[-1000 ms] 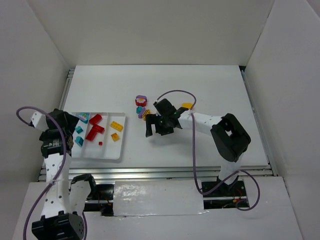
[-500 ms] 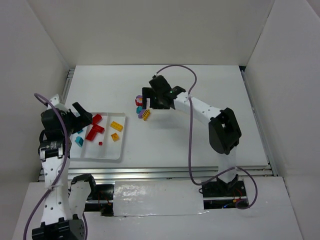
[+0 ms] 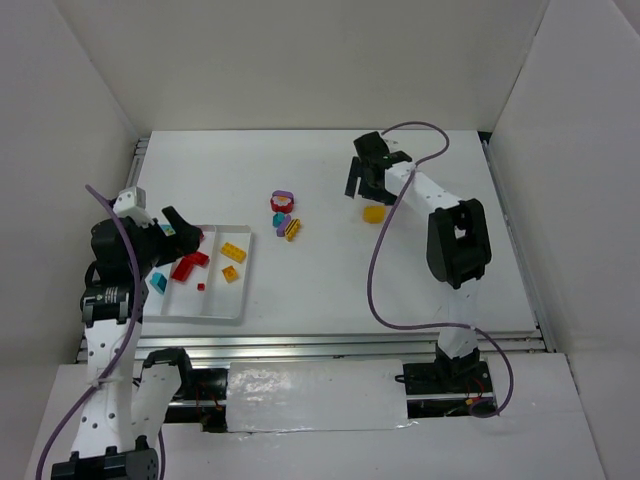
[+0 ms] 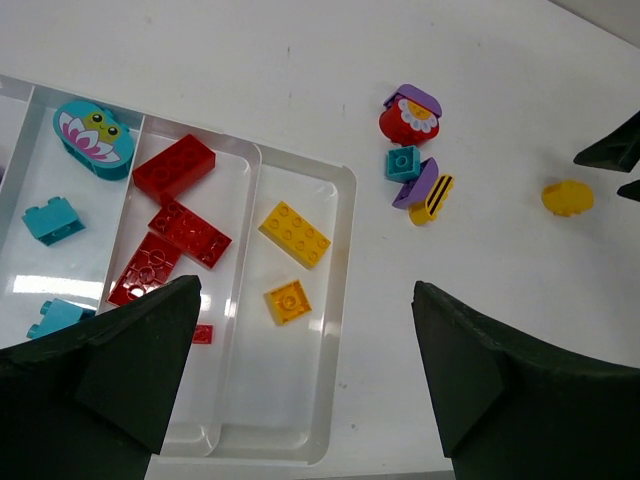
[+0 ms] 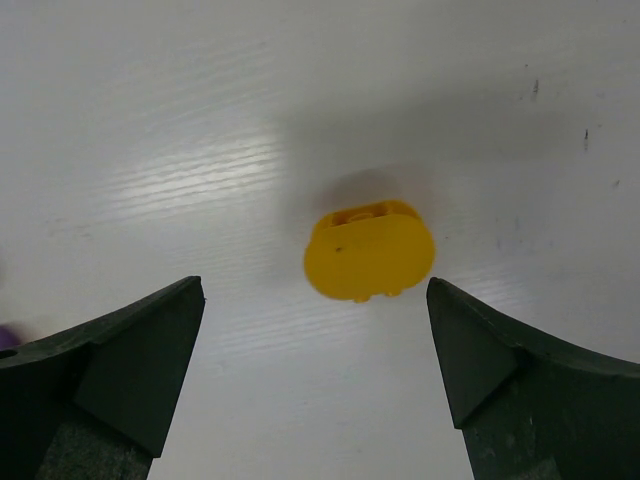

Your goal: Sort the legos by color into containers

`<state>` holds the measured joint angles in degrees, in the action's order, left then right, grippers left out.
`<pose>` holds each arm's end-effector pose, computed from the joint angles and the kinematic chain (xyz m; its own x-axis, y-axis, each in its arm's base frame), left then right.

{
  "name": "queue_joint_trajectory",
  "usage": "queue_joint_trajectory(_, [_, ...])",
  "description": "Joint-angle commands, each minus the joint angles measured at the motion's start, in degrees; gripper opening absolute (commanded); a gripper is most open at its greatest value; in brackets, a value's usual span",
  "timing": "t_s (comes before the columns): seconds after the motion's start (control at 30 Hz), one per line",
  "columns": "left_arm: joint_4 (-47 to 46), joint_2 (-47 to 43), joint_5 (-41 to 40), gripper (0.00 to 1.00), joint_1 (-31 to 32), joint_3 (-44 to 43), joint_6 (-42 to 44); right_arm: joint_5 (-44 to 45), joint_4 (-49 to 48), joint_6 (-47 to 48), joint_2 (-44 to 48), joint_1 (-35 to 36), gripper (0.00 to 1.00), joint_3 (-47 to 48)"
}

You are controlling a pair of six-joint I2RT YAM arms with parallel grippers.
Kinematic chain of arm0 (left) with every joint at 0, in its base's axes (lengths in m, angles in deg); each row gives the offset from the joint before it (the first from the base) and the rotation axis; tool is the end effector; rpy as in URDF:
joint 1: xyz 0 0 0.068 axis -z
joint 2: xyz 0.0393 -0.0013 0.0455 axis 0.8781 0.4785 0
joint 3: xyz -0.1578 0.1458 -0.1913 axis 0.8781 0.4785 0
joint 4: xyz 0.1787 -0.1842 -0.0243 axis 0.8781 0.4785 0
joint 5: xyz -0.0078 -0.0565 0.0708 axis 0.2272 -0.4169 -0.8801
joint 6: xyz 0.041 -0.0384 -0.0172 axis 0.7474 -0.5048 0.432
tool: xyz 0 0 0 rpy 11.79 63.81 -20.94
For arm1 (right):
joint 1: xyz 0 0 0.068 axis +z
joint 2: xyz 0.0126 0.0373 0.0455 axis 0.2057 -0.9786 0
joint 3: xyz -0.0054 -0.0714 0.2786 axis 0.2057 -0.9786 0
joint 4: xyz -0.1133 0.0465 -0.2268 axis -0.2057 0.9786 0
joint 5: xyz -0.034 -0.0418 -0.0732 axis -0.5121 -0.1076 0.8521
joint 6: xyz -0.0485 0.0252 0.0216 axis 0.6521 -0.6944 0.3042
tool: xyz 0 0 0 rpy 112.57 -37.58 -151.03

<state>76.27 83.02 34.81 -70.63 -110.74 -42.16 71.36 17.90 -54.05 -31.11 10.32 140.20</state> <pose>0.1437 0.0155 0.3458 -0.3152 -0.4535 -0.8336 -0.1302 0.8908 -0.4354 0.4272 0.1609 0.2443 -0.7808 0.2046 -0.5903 0.2081 0.9761 0.0630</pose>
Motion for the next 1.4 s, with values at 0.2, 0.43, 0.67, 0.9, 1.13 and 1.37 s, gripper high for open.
queue_joint_trajectory(0.2, [-2.9, 0.5, 3.3, 1.0, 1.0, -0.1, 2.2, -6.3, 2.1, 7.6, -6.5, -4.2, 1.0, 2.0])
queue_joint_trajectory(0.43, [-2.8, 1.3, 3.1, 1.0, 1.0, -0.1, 2.1, -9.7, 5.7, 9.4, -11.0, -4.9, 0.92, 8.0])
queue_joint_trajectory(0.67, [-2.5, 1.3, 2.4, 1.0, 1.1, -0.2, 1.9, -10.6, 7.6, 10.6, -11.7, -5.1, 0.5, 9.1])
queue_joint_trajectory(0.9, [-5.0, 3.9, 11.3, 1.0, 1.1, 0.5, -0.2, -15.2, -0.1, 12.2, 2.0, -1.0, 0.0, -2.3])
queue_joint_trajectory(1.13, [-15.7, 10.2, 25.3, 0.99, 1.1, 5.5, -8.3, -6.5, -3.1, 8.3, 11.9, 2.2, 0.55, -10.7])
queue_joint_trajectory(1.37, [-13.1, 6.5, 22.6, 1.0, 1.1, 5.7, -6.6, 2.1, -3.8, -3.6, 13.2, 2.2, 1.0, -18.3])
